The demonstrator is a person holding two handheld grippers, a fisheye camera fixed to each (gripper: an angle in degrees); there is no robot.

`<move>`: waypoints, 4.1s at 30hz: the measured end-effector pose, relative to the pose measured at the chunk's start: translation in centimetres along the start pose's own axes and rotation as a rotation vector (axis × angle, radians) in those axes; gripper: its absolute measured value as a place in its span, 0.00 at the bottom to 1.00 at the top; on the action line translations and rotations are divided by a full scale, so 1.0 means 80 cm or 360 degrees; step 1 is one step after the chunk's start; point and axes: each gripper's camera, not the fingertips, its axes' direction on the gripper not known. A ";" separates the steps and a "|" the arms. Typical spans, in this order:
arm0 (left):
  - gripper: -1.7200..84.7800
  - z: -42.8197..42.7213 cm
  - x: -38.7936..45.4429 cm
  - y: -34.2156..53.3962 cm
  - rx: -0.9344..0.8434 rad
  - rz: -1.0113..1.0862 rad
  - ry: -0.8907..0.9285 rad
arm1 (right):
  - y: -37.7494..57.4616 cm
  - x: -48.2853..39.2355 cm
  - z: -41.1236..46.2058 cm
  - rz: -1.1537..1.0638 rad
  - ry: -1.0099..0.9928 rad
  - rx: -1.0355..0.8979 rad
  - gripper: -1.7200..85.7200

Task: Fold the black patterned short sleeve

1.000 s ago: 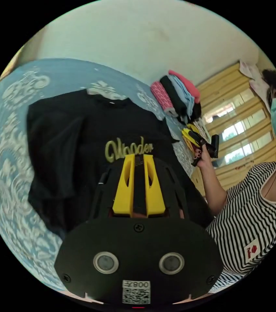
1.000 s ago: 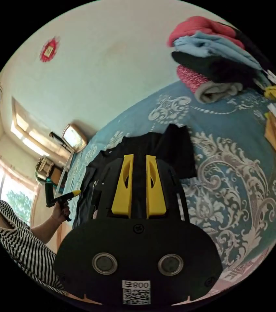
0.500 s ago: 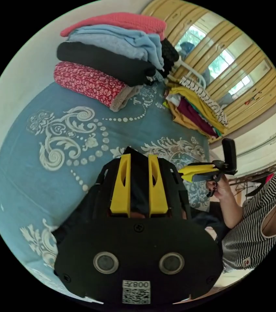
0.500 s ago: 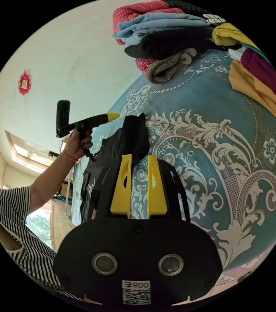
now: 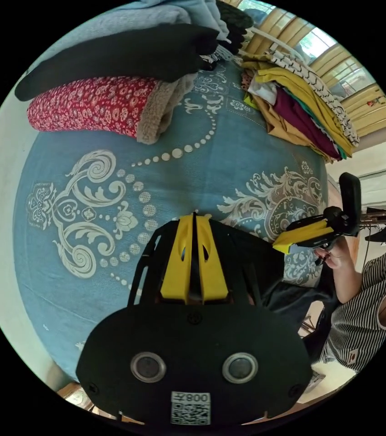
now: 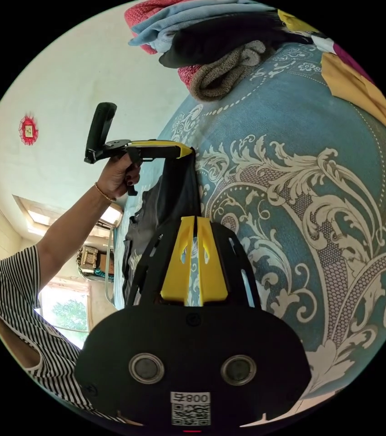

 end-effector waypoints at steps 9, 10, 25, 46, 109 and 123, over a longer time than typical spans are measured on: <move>0.03 -0.057 -0.047 0.069 0.0431 -0.0068 0.0193 | 0.007 0.017 -0.044 -0.0175 -0.0338 0.0192 0.02; 0.03 -0.063 -0.059 0.090 0.0488 -0.0121 0.0231 | 0.009 0.020 -0.051 -0.0207 -0.0404 0.0225 0.02; 0.03 0.005 -0.155 0.343 0.0684 -0.0791 0.0470 | 0.005 -0.054 0.011 -0.0751 -0.0625 -0.0326 0.02; 0.05 0.051 -0.166 0.361 0.0686 -0.0838 0.0449 | 0.017 -0.105 0.060 -0.0818 -0.0275 -0.0730 0.02; 0.02 -0.037 -0.081 0.273 0.0712 -0.0667 0.0498 | 0.040 -0.118 0.083 -0.0597 0.0382 -0.0435 0.02; 0.02 -0.060 0.065 0.304 0.0583 -0.0546 0.0280 | 0.038 -0.098 0.060 -0.0574 0.0266 -0.0252 0.02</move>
